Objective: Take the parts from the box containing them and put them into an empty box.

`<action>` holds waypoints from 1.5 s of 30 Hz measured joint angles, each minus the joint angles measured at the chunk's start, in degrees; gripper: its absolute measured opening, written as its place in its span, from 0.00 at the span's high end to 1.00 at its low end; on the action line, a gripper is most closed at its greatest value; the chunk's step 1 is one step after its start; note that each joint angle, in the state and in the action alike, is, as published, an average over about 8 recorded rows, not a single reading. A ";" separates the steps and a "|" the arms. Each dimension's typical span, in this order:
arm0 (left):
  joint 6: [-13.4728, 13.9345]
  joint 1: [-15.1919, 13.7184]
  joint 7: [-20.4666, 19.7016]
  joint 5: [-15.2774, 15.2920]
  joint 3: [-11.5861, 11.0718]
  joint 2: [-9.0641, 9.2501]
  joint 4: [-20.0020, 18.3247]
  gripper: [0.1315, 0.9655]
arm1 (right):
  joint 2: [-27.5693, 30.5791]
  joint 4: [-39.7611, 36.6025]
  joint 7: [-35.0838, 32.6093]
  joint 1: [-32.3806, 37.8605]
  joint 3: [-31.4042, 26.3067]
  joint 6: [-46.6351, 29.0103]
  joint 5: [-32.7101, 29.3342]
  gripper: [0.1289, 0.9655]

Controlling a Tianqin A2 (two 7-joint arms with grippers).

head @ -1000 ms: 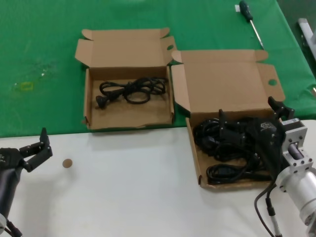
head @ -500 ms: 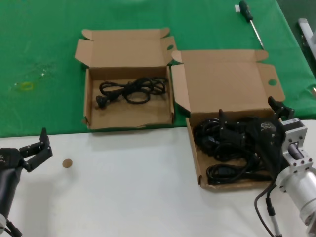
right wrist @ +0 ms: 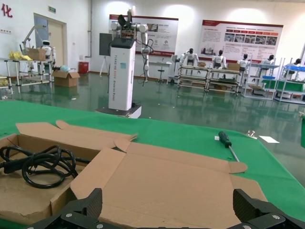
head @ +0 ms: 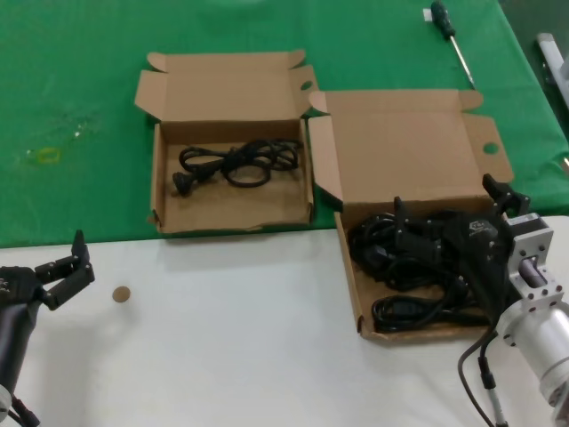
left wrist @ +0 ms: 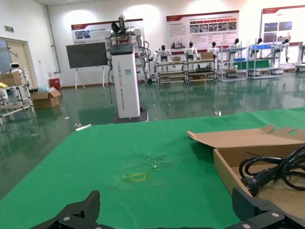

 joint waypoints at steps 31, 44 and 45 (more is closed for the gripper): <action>0.00 0.00 0.00 0.00 0.00 0.00 0.00 0.00 | 0.00 0.00 0.00 0.00 0.00 0.00 0.00 0.00; 0.00 0.00 0.00 0.00 0.00 0.00 0.00 0.00 | 0.00 0.00 0.00 0.00 0.00 0.00 0.00 0.00; 0.00 0.00 0.00 0.00 0.00 0.00 0.00 0.00 | 0.00 0.00 0.00 0.00 0.00 0.00 0.00 0.00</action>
